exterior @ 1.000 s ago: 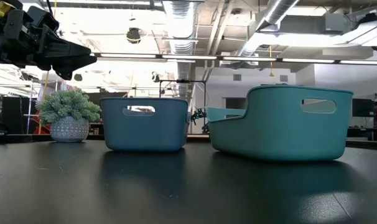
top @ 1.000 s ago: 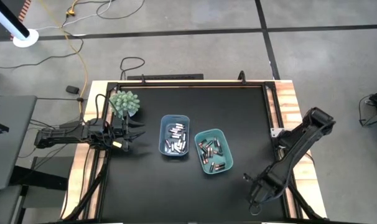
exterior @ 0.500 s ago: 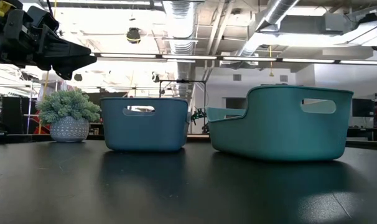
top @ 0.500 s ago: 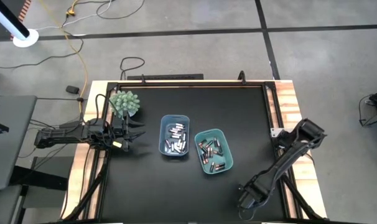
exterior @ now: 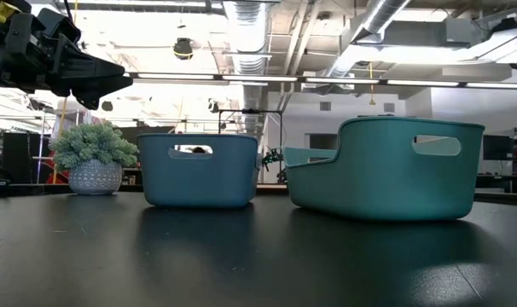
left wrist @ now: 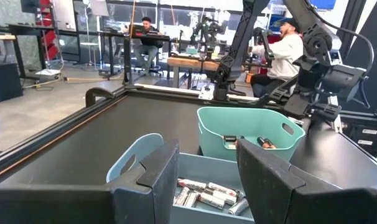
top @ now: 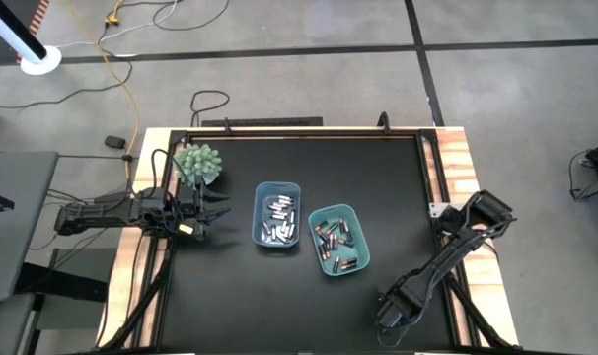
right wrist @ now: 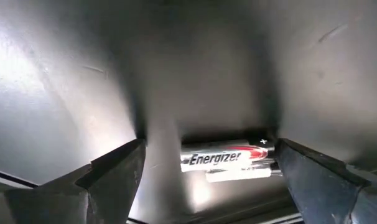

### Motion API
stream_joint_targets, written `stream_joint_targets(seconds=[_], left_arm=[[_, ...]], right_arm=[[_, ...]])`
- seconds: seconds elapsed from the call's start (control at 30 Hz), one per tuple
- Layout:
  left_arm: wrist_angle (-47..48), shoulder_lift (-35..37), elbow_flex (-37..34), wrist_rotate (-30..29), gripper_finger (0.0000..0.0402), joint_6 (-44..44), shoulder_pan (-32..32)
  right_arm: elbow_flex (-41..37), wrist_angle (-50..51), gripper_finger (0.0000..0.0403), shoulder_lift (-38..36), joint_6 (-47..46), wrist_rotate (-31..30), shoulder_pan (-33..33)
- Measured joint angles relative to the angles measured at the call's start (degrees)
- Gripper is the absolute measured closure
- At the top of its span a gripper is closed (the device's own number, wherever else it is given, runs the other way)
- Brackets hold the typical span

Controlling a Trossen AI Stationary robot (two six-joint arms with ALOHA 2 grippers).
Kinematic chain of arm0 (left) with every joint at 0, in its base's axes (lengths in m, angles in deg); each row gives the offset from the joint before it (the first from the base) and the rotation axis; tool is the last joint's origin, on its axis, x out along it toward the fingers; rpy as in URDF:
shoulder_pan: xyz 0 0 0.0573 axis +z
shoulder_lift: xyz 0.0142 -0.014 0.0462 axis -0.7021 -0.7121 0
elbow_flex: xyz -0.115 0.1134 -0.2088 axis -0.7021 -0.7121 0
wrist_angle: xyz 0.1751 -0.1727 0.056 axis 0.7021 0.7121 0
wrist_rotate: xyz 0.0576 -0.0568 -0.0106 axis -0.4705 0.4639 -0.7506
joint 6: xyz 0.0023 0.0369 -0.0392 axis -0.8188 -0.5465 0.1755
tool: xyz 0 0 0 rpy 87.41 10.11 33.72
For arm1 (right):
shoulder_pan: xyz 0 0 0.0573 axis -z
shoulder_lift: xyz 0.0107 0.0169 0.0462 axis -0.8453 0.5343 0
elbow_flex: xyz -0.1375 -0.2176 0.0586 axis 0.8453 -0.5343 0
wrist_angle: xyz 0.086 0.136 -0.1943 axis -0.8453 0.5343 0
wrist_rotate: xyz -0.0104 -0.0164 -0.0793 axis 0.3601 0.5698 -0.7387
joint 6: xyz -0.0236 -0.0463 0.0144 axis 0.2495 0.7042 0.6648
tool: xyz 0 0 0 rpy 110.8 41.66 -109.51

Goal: Sort batteries
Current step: Put the silver battery into the blue bin

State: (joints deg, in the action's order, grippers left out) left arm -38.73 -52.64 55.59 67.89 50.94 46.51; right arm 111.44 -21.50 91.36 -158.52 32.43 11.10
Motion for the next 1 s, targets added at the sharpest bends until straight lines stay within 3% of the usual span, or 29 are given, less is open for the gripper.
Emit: stream_joint_targets(seconds=[0.47, 1.0], left_arm=[[0.0, 0.0, 0.0, 0.0, 0.0244, -0.02, 0.01], [0.0, 0.0, 0.0, 0.0, 0.0244, 0.0, 0.02]], right_arm=[[-3.51, -3.07, 0.0028, -0.26, 0.3, 2.48, 0.34], [-3.61, -2.75, 0.0093, -0.09, 4.49, 3.86, 0.3]])
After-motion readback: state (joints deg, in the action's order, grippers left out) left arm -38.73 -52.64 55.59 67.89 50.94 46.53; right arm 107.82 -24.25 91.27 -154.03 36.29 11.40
